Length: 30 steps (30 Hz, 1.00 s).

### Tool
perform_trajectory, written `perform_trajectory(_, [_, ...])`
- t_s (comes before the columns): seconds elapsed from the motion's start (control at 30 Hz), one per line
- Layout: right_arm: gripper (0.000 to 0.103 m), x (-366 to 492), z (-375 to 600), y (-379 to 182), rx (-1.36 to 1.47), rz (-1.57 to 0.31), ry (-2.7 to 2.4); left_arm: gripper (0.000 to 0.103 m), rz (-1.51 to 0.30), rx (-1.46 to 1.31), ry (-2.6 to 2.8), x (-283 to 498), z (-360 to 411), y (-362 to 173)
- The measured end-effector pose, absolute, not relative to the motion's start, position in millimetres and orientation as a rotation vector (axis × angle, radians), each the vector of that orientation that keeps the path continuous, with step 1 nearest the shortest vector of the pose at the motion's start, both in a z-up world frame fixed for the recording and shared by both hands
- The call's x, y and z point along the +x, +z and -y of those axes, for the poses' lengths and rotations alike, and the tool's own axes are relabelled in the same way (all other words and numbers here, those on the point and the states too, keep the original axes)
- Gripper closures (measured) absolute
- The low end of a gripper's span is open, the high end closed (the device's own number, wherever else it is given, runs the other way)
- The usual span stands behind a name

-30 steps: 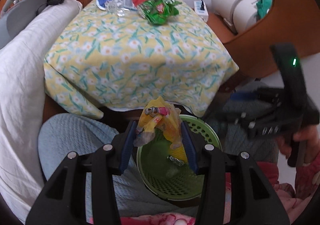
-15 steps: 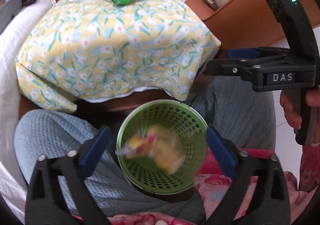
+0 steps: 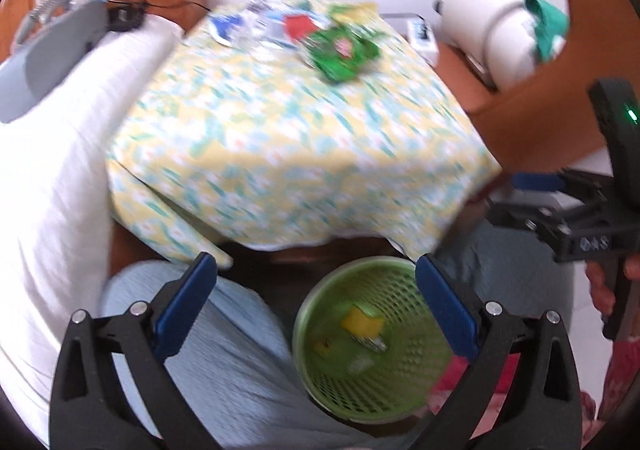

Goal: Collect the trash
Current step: 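Reach the left tool to the blue crumpled wrapper and grasp it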

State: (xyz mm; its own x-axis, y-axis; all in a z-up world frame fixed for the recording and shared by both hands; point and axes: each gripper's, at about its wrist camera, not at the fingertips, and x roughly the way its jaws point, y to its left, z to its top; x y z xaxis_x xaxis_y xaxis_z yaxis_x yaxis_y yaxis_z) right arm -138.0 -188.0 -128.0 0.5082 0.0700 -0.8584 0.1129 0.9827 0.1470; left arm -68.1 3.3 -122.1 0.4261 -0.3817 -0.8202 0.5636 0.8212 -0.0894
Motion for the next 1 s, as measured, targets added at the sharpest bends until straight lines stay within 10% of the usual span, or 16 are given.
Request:
perform_trajectory(0.63, [0.014,13.4,227.3,-26.3,0.178,-0.805,-0.025,0.009,-0.856,0.062,-0.488,148.2,23.2,-69.6])
perform_trajectory(1.0, [0.014,99.7,254.2,-15.4,0.201,-0.789,-0.048,0.029,-1.032,0.107,-0.608,262.5,76.3,-105.4])
